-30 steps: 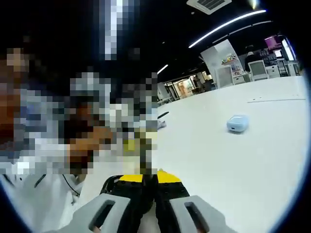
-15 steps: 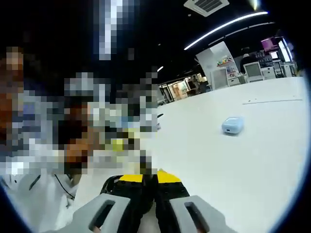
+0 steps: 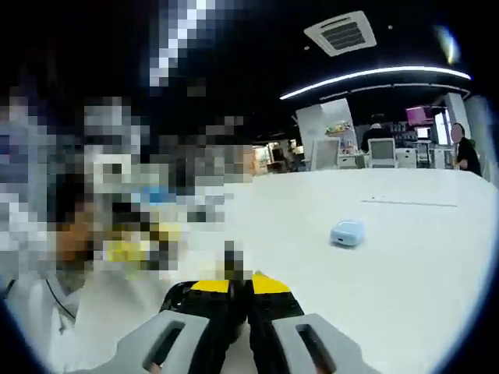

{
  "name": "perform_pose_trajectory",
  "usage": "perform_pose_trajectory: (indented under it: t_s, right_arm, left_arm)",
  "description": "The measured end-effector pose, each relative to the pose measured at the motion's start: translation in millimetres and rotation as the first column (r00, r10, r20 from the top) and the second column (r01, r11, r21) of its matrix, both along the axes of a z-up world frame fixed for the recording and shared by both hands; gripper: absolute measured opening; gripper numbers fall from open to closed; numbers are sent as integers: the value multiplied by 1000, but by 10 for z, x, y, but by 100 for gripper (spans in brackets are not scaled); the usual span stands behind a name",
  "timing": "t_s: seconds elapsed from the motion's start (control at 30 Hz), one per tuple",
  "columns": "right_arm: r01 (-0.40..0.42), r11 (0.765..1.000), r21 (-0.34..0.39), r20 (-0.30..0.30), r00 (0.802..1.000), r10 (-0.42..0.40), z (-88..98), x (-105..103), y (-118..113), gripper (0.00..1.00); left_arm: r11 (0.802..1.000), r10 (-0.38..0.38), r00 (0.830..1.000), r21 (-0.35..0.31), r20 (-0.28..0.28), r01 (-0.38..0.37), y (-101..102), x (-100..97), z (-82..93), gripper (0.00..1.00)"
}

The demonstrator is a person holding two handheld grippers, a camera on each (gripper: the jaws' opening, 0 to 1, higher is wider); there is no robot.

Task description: Pick up the earbuds from the table and place the earbuds into the earbud case

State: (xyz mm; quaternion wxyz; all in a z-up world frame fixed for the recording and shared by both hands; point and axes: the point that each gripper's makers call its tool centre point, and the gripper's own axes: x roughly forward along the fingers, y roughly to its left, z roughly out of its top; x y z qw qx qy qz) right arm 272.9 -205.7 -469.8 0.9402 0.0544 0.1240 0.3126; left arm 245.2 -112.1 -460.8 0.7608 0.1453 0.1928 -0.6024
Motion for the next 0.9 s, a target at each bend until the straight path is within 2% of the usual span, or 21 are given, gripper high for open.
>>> perform_pose_trajectory:
  t_s: [0.1, 0.2, 0.27, 0.4, 0.6, 0.63, 0.67, 0.7, 0.77, 0.8, 0.87, 0.9]
  right_arm:
    - [20, 1000, -10, 18, 1000, -19, 37, 3, 10, 6]
    - [51, 999, -18, 46, 998, -50, 86, 14, 9, 6]
    - [76, 997, -22, 55, 996, -75, 102, 23, 0, 6]
    - [129, 991, -40, 75, 989, -126, 111, 40, -23, 6]
    - [188, 978, -95, 125, 976, -176, 116, 54, -20, 6]
    - [194, 976, -102, 130, 975, -180, 116, 54, -16, 6]
    - [198, 974, -109, 135, 974, -183, 119, 55, -14, 6]
    - [205, 971, -124, 144, 972, -187, 119, 61, -21, 6]
    - [210, 969, -132, 150, 970, -190, 116, 61, -18, 6]
    - [207, 970, -129, 148, 971, -188, 114, 62, -16, 6]
    - [202, 971, -129, 136, 973, -184, 70, 78, -5, 6]
    - [200, 971, -129, 130, 974, -183, 55, 81, -6, 6]
  left_arm:
    - [1000, 2, 1000, -8, 2, -2, -97, -71, -8, 28]
    - [999, 16, 1000, -34, -19, -17, -177, -117, 5, 28]
    - [998, 40, 998, -55, -39, -42, -214, -112, 20, 28]
    - [996, 70, 997, -52, -26, -72, -290, -116, -33, 28]
    - [991, 106, 993, -75, -51, -110, -418, -85, 5, 28]
    - [990, 123, 991, -70, -45, -126, -418, -62, 13, 22]
    - [993, 104, 995, -56, -3, -104, -401, -57, 21, 5]
    - [992, 104, 994, -70, -16, -105, -443, -74, 39, 5]
    - [992, 112, 993, -50, -27, -113, -492, -85, -11, 5]
    - [993, 119, 993, -11, -6, -119, -478, -81, -75, 7]
    - [991, 129, 989, 23, 77, -131, -485, -43, -181, 8]
    - [993, 114, 993, 30, 35, -115, -496, -101, -253, 8]
